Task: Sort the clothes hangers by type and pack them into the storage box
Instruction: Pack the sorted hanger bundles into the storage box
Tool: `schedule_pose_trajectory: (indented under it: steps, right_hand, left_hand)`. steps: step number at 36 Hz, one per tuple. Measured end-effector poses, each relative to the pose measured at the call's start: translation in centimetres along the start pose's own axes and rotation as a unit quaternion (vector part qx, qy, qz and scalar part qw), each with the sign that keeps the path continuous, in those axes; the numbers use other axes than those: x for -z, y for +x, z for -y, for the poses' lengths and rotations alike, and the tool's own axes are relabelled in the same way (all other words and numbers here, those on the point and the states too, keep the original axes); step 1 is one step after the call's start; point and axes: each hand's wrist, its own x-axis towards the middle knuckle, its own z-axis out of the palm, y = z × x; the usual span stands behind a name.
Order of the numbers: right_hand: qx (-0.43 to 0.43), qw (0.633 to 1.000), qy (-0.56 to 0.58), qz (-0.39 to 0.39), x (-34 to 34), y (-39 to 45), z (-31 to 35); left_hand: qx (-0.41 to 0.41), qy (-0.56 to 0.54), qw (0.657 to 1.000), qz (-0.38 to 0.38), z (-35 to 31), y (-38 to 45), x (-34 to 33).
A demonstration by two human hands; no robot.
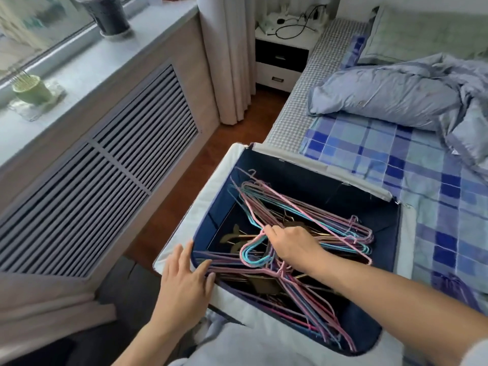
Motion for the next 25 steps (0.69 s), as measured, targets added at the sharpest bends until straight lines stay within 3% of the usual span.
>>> schedule_pose_trajectory:
  steps: [13,16,18,21,25]
  right_hand:
    - [-0.034,0.996,0.052,-0.071,1.7,-6.9,-1.4]
    - [-0.083,0.994,0.034,-0.062,2.1,-6.8,-2.0]
    - [-0.112,0.989,0.03,-0.095,1.8,-6.4,-2.6]
    - [-0.07,0.99,0.022,-0.121,0.1,-5.1,-3.2]
    - [-0.055,0.996,0.008,-0.076,-3.3,-1.8,-3.8]
  left_hand:
    - [-0.004,0.003,0.999,-0.036,0.1,-0.2,-1.0]
    - [-0.003,0.014,0.999,-0.031,-0.1,0.0,-1.0]
    - [-0.001,0.016,0.999,-0.041,-0.3,0.1,-1.0]
    - [0.004,0.027,0.998,-0.053,-0.4,0.3,-1.3]
    - [-0.001,0.024,0.997,-0.079,-0.3,0.3,-1.7]
